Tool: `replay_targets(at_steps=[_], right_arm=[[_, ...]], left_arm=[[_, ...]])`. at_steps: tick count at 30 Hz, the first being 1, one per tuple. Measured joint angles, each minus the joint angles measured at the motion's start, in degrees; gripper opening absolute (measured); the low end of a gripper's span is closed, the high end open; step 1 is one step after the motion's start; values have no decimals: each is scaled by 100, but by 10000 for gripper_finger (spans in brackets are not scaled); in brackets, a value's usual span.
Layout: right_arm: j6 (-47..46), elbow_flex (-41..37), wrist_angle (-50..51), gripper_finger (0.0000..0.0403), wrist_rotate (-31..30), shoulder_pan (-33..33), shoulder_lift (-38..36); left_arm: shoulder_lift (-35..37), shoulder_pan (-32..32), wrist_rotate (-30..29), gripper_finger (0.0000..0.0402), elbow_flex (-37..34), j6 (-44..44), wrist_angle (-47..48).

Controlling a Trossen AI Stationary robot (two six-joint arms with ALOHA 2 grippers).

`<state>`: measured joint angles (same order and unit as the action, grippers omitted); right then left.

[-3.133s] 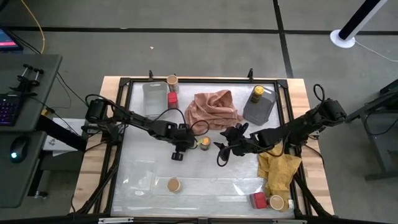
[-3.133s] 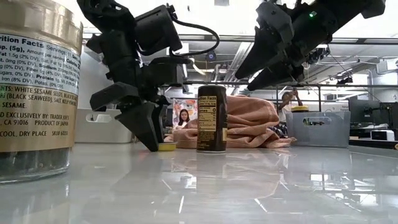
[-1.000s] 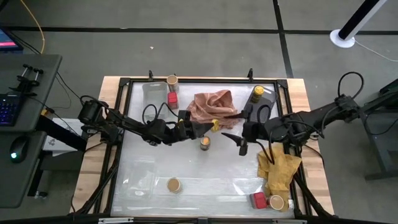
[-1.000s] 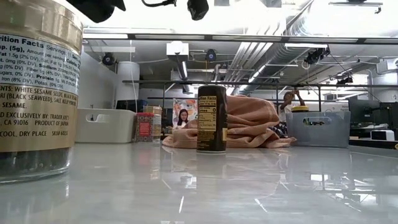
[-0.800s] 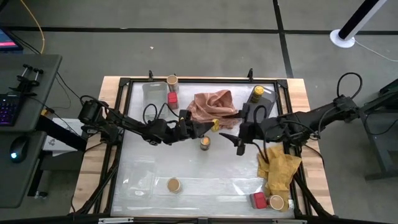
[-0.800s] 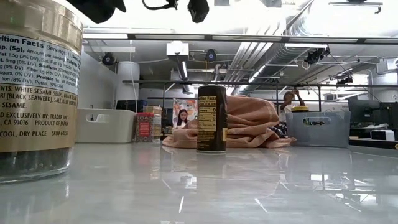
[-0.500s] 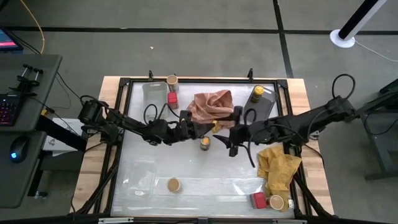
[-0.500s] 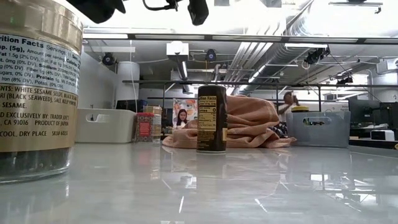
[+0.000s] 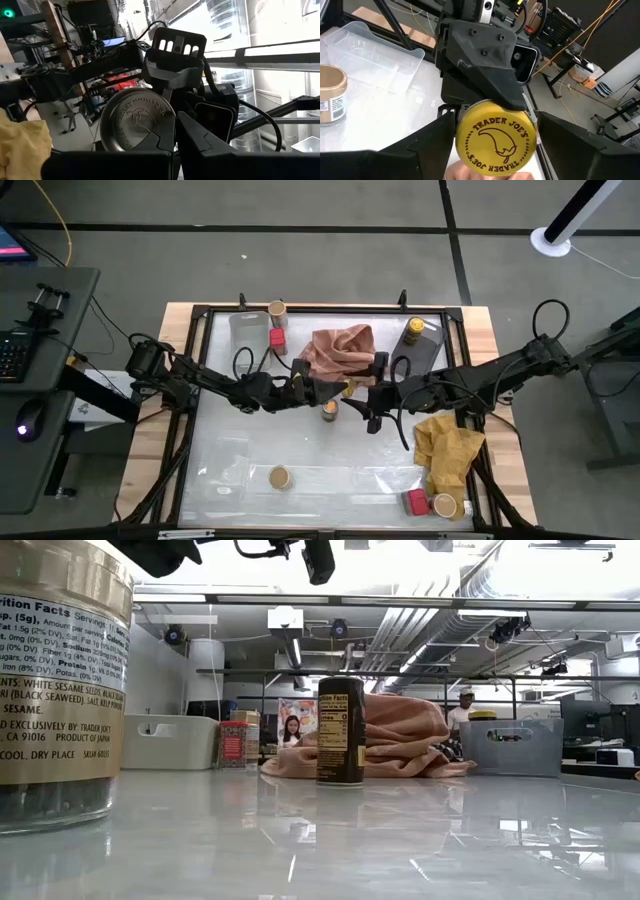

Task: Sort spices by type
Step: Put the yellow seasoning bottle into the black bin

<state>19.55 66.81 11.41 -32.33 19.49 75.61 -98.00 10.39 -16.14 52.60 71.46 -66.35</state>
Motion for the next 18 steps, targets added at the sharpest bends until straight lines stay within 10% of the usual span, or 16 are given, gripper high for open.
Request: replay_targets(at_steps=[18], right_arm=[[0, 0, 49, 245, -3, 0, -2]], left_arm=[[0, -2, 57, 0, 0, -264, -48]])
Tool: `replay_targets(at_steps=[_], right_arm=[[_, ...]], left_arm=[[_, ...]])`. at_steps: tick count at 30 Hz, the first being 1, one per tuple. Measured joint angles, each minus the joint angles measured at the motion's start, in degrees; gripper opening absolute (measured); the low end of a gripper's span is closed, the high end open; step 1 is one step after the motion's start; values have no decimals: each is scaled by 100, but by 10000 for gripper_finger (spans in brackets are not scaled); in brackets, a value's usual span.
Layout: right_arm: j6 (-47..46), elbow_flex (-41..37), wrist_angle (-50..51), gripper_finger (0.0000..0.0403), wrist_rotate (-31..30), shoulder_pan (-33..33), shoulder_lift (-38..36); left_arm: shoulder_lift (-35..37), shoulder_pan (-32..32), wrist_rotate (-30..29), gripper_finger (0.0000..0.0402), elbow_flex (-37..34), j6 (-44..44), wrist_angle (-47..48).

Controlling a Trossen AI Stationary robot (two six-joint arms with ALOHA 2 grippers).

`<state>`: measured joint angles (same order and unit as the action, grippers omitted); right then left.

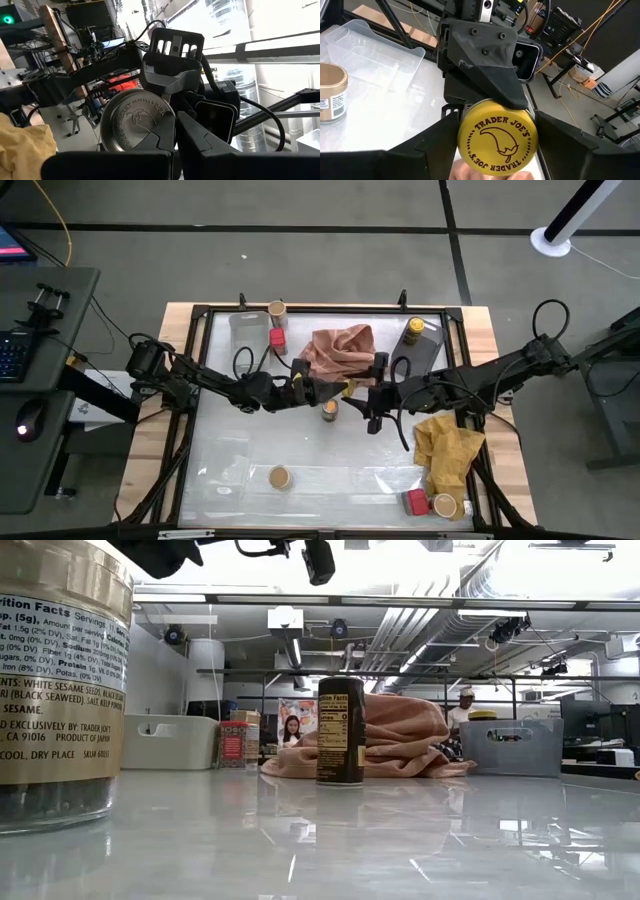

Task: Sort spices by type
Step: Put the yellow seasoning bottle into the black bin

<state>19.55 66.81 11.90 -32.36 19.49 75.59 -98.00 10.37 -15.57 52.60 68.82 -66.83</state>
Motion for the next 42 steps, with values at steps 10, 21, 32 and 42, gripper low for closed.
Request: replay_targets(at_steps=[10, 21, 32, 42], right_arm=[[-2, 0, 61, 227, -4, 0, 0], [3, 0, 192, 227, -190, 2, -63], [-50, -2, 315, 227, -314, 2, -114], [115, 9, 364, 227, -477, 4, -114]], left_arm=[[0, 0, -39, 84, 0, -7, -41], [200, -332, 1182, 174, -2, -339, 42], [281, -782, 2364, 175, -2, -206, 357], [288, -774, 2409, 175, -2, -334, 592]])
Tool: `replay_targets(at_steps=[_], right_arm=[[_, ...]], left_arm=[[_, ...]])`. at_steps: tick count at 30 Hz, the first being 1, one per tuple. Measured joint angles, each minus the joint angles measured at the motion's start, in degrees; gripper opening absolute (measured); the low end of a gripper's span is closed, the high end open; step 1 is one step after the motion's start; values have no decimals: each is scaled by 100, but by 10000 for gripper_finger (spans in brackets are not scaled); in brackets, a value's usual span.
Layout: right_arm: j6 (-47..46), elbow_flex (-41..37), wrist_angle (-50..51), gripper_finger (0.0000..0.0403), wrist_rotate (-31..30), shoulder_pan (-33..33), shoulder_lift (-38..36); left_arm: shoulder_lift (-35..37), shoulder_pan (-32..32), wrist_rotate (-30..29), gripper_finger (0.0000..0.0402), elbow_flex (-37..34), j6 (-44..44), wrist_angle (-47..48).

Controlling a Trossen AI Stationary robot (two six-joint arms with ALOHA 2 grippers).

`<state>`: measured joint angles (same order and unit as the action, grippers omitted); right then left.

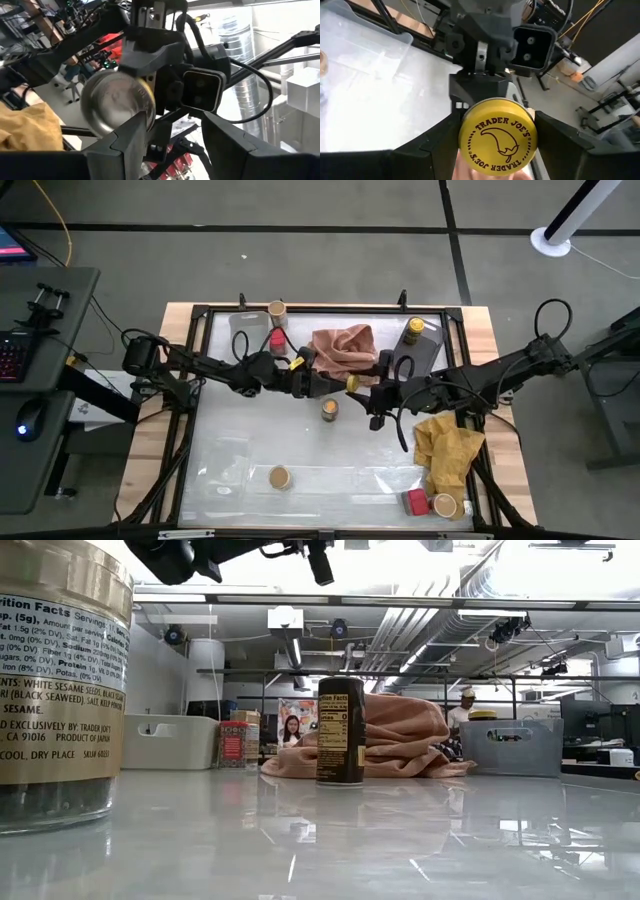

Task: Sort spices by type
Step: Put the yellow seasoning bottle into the black bin

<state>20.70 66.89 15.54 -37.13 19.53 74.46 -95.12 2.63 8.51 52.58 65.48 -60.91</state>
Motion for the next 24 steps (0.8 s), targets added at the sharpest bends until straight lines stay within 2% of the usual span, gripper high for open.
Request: replay_targets(at_steps=[8, 12, 16, 20, 24], right_arm=[[17, 591, 792, 227, -65, -4, 2], [-415, 828, 1237, 227, -87, -7, -2], [-995, 868, 1829, 227, 70, -7, -2], [-1725, 870, 2478, 227, 395, -4, -4], [-2226, 870, 2867, 227, 468, 10, -2]], left_arm=[[5, -1, 68, 175, 4, -231, 85], [18, -118, 566, 174, 7, -417, 630], [147, -230, 801, 174, 7, -807, 2028], [260, -234, 678, 174, 0, -1557, 4046], [410, -205, 562, 168, -4, -2291, 5230]])
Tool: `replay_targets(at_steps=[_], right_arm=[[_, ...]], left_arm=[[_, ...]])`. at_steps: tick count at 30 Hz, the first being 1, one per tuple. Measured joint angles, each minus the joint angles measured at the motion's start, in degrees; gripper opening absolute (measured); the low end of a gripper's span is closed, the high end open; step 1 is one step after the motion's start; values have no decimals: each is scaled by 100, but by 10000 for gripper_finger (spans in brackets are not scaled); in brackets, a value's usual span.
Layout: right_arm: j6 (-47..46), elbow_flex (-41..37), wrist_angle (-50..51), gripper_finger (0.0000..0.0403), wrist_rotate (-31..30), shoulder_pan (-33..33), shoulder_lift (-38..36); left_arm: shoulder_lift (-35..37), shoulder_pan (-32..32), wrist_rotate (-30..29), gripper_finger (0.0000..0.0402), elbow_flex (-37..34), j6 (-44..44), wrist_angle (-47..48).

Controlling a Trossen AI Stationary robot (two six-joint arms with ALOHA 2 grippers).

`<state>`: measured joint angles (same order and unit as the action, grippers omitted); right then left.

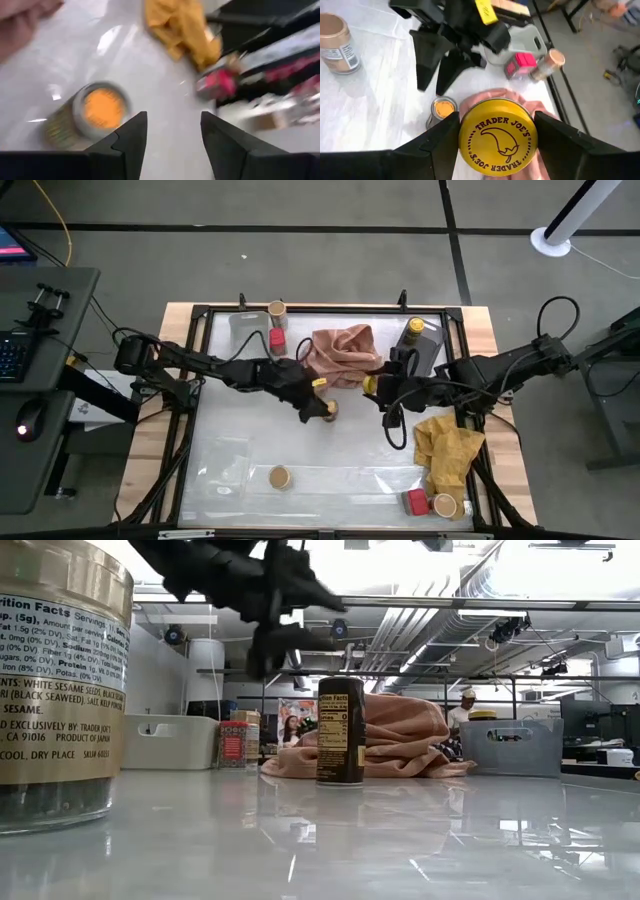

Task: Sort spices by type
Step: Put the yellow seasoning bottle into the black bin

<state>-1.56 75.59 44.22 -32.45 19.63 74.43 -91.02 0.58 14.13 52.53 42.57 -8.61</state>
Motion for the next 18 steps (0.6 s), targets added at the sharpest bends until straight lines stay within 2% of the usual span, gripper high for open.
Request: replay_targets(at_steps=[3, 8, 9, 11, 13, 18], right_arm=[[-126, 0, 61, 227, 83, 6, 0], [-256, 0, 60, 227, 119, 8, 0], [-254, 0, 60, 227, 119, 8, 0], [-254, 0, 60, 227, 124, 8, 0], [-256, 0, 56, 227, 150, -1, 0], [-440, 0, -108, 227, 149, -92, 0]], left_arm=[[165, 134, -677, 136, 0, -719, 621], [615, 491, -1936, 23, 8, -1860, 1543], [652, 553, -2154, 12, 10, -2045, 1791], [635, 621, -2598, 10, 9, -2376, 2330], [474, 616, -2752, 4, 2, -2695, 2502], [-121, 568, -2711, 1, 4, -3324, 1815]])
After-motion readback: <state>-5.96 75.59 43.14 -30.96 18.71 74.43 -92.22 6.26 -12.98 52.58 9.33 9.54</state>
